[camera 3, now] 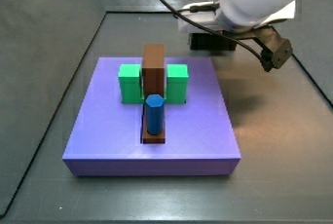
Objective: Pick up the red object. Move up. Place the red object on the fixture. Regrasp the red object. Move to above the board. Insert the red object.
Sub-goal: Regrasp the red object, then move to above the board.
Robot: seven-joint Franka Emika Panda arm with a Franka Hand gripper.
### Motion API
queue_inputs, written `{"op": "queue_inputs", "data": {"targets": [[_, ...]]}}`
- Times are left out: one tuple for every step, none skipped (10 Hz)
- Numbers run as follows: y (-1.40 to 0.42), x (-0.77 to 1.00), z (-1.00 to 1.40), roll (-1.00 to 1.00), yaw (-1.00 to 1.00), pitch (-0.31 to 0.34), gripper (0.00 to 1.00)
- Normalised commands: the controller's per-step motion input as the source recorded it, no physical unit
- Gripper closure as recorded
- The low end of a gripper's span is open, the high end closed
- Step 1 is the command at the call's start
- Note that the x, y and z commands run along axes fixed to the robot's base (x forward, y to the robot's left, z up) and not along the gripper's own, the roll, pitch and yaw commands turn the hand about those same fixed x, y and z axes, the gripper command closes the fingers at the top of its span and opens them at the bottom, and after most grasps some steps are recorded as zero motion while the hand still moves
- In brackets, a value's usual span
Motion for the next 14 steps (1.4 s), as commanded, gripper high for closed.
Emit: {"op": "queue_inputs", "data": {"targets": [[0.0, 0.0, 0.0, 0.0, 0.0, 0.0, 1.0], [0.0, 0.0, 0.0, 0.0, 0.0, 0.0, 1.0], [0.0, 0.0, 0.0, 0.0, 0.0, 0.0, 1.0], [0.0, 0.0, 0.0, 0.0, 0.0, 0.0, 1.0], [0.0, 0.0, 1.4, 0.0, 0.0, 0.0, 1.0], [0.05, -0.02, 1.4, 0.02, -0.01, 0.071, 1.0], [0.05, -0.05, 1.4, -0.04, -0.01, 0.067, 1.0], [0.05, -0.04, 1.4, 0.0, 0.02, 0.061, 1.0], [0.04, -0.03, 1.4, 0.01, 0.02, 0.073, 1.0], [0.03, -0.02, 1.4, 0.01, 0.03, 0.068, 1.0], [0.02, 0.0, 0.93, -0.01, 0.04, 0.059, 1.0], [0.0, 0.01, 0.67, 0.0, 0.04, 0.061, 1.0], [-0.01, 0.04, 0.32, 0.0, 0.04, 0.076, 1.0], [-0.01, 0.04, 0.21, 0.0, 0.04, 0.086, 1.0]]}}
